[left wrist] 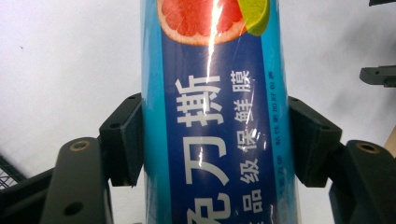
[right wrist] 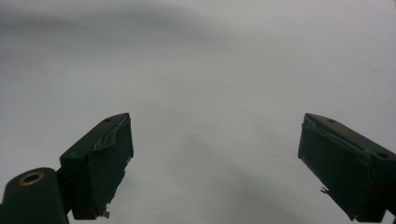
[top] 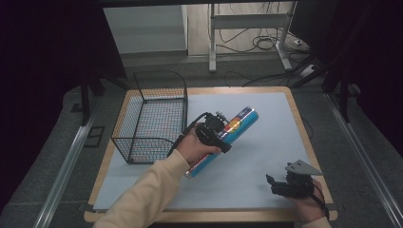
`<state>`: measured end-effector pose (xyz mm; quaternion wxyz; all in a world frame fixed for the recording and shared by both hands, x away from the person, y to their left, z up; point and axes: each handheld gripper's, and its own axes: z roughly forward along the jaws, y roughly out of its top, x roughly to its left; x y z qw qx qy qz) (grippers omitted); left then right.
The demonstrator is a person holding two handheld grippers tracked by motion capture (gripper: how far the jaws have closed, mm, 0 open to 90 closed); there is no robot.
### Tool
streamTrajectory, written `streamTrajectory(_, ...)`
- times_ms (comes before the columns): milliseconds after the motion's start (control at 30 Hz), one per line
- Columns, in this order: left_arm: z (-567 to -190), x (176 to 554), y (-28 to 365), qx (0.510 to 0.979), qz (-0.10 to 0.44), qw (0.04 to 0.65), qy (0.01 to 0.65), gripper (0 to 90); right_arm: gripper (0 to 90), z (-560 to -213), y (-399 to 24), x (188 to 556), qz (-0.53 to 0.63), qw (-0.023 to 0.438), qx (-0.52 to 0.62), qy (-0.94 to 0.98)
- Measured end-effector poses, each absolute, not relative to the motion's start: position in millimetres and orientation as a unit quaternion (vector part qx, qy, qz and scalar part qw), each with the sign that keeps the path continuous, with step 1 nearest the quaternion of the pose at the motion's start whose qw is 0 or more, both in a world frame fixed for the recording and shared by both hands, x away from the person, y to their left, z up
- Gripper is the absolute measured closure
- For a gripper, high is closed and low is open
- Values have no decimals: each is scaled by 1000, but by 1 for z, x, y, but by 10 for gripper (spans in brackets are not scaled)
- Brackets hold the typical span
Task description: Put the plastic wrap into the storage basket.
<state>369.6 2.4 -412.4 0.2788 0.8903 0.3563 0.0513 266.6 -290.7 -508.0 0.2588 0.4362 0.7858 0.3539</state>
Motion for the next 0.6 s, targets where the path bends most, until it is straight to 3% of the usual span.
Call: streamTrajectory(600, -392, 375, 8, 884, 65, 297, 355, 315, 105, -509, -292, 267, 351, 261, 437, 786)
